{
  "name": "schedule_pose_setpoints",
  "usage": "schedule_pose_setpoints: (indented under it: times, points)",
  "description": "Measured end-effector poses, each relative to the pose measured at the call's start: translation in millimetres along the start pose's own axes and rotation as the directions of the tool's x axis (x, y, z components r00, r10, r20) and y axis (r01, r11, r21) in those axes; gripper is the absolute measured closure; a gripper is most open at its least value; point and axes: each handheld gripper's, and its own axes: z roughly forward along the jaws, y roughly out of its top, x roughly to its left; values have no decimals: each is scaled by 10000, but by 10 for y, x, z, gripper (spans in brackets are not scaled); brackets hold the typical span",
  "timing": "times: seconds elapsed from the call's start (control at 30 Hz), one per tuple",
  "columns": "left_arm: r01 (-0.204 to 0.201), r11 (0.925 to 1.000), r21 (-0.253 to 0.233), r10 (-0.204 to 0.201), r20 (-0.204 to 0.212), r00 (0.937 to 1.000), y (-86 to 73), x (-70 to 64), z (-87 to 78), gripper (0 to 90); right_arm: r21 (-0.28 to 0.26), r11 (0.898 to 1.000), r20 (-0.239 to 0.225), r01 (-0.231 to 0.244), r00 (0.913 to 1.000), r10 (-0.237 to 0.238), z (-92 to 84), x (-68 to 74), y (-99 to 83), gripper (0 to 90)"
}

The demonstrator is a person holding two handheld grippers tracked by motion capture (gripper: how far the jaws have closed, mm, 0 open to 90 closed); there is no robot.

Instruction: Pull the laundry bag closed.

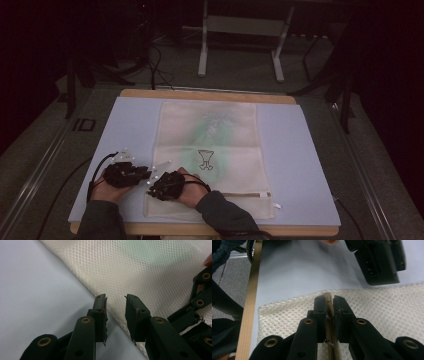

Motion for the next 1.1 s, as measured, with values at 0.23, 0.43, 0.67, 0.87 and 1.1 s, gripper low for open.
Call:
schedule_pose_setpoints:
  times: [0.23,0.43,0.67,0.87,1.1]
  points:
    - [-159,9999,-1,158,720,9973,-12,-72,-17,804,80,9994,215,332,9992,-334,18,32,-27,819]
    - [-315,9992,243,289,980,9948,-26,-97,6,880,11,9996,152,285,9995,-285,19,22,-40,819]
    - [-223,9975,667,152,1055,9943,-65,-94,35,887,-55,9997,192,256,9995,-255,20,32,-50,820]
    - [-419,9953,872,339,912,9953,-81,-152,38,872,-64,9996,214,258,9994,-256,21,34,-51,821]
    - [-522,9939,969,449,761,9961,-84,-196,64,895,-58,9994,355,343,9988,-341,24,54,-53,821]
